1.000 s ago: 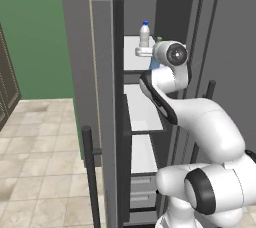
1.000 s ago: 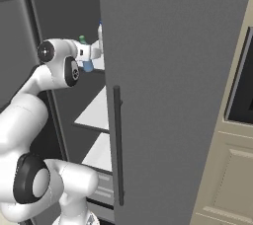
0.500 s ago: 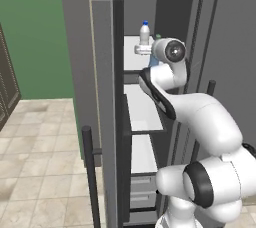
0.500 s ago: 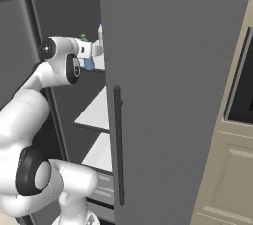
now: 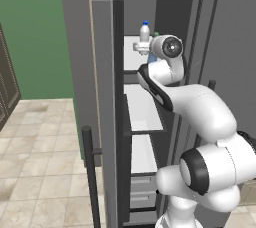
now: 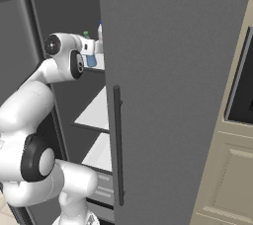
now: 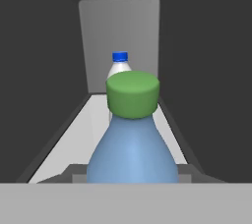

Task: Take the bottled waters from the counter and place them in the freezer to freeze. Close the freezer door after placing the bottles.

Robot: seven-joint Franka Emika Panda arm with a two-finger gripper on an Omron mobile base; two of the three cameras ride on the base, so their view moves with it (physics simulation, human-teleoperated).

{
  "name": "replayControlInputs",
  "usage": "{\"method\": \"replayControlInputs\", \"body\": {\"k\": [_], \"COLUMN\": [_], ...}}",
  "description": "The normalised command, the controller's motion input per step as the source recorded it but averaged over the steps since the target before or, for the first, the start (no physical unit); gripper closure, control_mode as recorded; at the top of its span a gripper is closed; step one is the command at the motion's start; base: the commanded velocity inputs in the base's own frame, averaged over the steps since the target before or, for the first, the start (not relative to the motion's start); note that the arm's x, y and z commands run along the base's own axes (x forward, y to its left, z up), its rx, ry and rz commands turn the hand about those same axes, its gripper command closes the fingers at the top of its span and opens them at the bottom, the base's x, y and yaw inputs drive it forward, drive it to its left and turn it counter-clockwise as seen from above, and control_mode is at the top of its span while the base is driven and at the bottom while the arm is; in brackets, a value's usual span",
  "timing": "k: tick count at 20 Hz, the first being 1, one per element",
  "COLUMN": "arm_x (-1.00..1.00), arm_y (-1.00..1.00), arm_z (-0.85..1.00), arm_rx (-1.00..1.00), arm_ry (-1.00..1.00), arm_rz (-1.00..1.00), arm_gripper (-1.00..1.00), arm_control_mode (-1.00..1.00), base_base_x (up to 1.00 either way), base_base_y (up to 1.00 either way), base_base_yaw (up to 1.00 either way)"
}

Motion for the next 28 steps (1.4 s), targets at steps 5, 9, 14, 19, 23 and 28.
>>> {"method": "replayControlInputs", "body": {"k": [5,9,14,19,23,28], "arm_x": [0.20,0.17,0.06,0.00,0.00,0.00], "arm_y": [0.00,0.00,0.00,0.00,0.00,0.00], "arm_z": [-0.11,-0.15,-0.23,-0.34,-0.11,0.00], "arm_rx": [0.00,0.00,0.00,0.00,0.00,0.00], "arm_ry": [0.00,-0.01,0.00,0.00,0.00,0.00], "arm_rz": [0.00,0.00,0.00,0.00,0.00,0.00], "arm_gripper": [1.00,1.00,1.00,1.00,1.00,1.00], "arm_control_mode": [-1.00,-1.00,-1.00,-1.00,-1.00,-1.00], "base_base_x": [0.00,0.00,0.00,0.00,0.00,0.00], "base_base_y": [0.00,0.00,0.00,0.00,0.00,0.00], "base_base_yaw": [0.00,0.00,0.00,0.00,0.00,0.00]}}
